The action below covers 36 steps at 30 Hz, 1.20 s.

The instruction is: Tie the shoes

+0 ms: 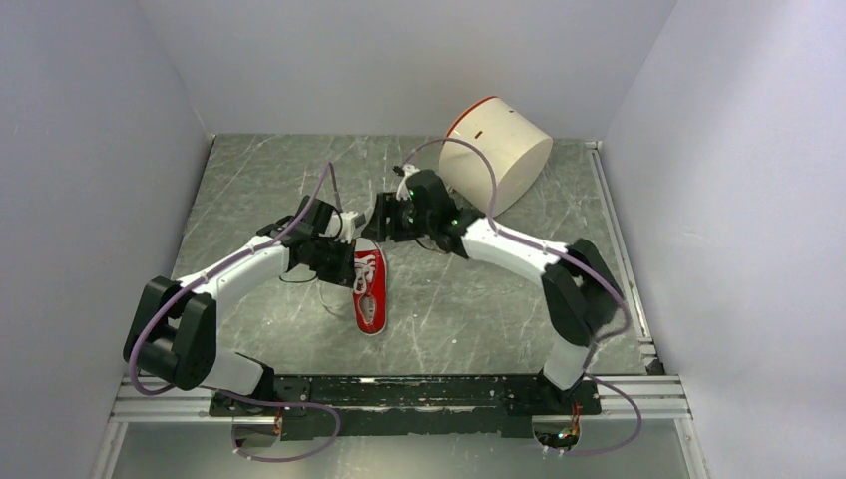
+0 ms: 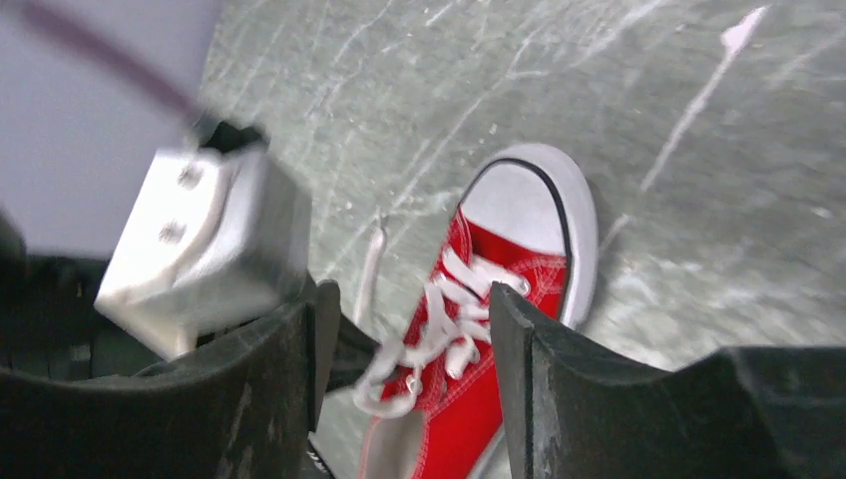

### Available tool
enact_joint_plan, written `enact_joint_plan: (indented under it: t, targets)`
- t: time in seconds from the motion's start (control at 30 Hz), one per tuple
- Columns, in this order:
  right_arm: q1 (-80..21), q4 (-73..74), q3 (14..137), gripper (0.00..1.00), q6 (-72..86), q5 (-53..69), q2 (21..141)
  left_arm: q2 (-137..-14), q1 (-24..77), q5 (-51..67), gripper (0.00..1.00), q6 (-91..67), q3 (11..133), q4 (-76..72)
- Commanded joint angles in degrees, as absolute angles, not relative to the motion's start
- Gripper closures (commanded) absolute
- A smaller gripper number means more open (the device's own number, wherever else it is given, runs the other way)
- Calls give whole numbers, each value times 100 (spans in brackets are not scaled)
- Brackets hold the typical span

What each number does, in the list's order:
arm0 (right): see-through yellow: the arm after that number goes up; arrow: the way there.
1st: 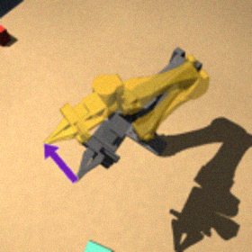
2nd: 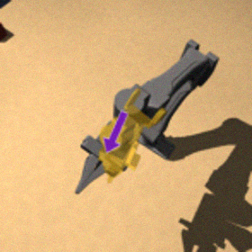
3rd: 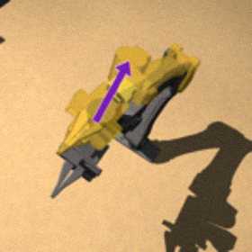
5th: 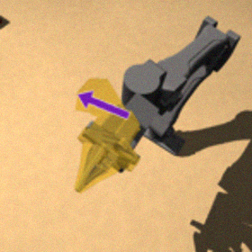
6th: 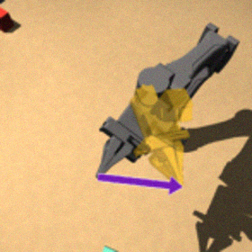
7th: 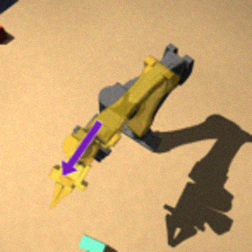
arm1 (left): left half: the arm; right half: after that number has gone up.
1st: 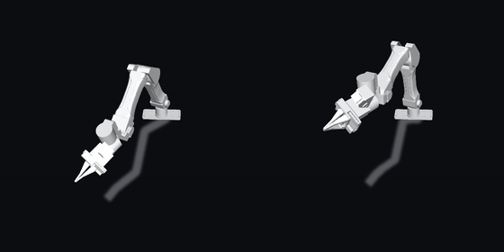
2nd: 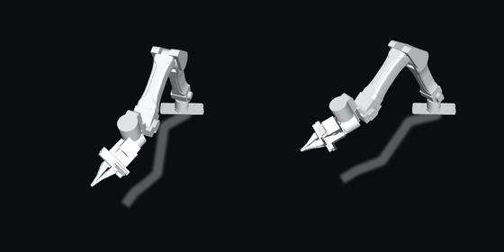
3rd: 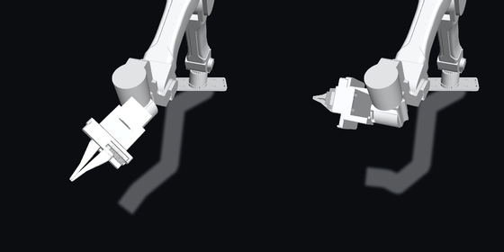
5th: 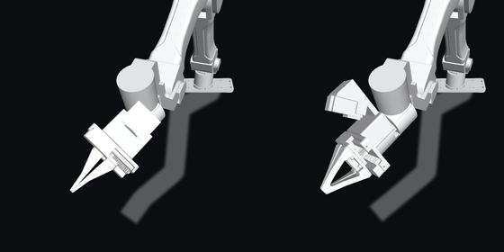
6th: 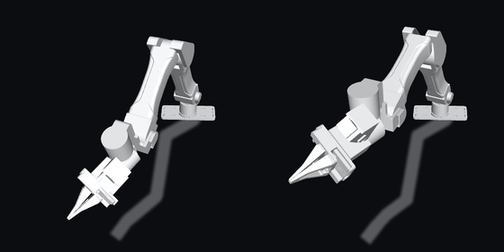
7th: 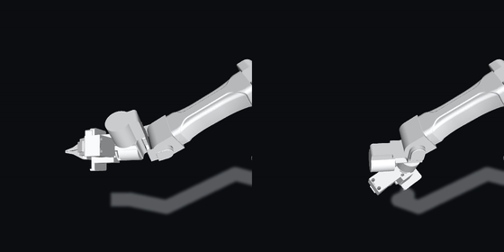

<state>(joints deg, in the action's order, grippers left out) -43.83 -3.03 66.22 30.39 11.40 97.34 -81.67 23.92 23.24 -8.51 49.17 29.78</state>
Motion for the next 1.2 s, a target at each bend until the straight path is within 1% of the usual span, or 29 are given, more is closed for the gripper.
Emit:
enact_joint_plan:
  t: [0.0,0.1,0.17,0.27,0.37,0.6,0.77,1.0,1.17]
  targets:
    - [-4079,1652,7919,41,4431,2569,10957,-8099,2364,2488,95,-790,4957,2828]
    - [-4003,1619,8152,43,4747,3142,11391,-8116,2364,2537,95,-824,4927,2776]
    - [-4001,1654,8290,46,4781,3211,11595,-8116,2364,2561,95,-850,4899,2756]
    - [-3979,1687,8421,53,4809,3431,11876,-8097,2364,2553,95,-848,4863,2747]
    - [-3981,1553,8462,54,4805,3472,11978,-8069,2364,2519,95,-836,4852,2742]
    - [-3977,1832,8803,54,4469,3367,12123,-8042,2364,2514,95,-835,4843,2751]
    - [-4000,1823,8772,60,4423,3439,12102,-8074,2364,2547,95,-826,4847,2753]
    - [-4147,1940,8633,64,4075,3516,12111,-8052,2364,2549,95,-817,4843,2749]
    - [-4256,2230,8935,65,3686,3398,12262,-8068,2364,2558,95,-822,4834,2733]
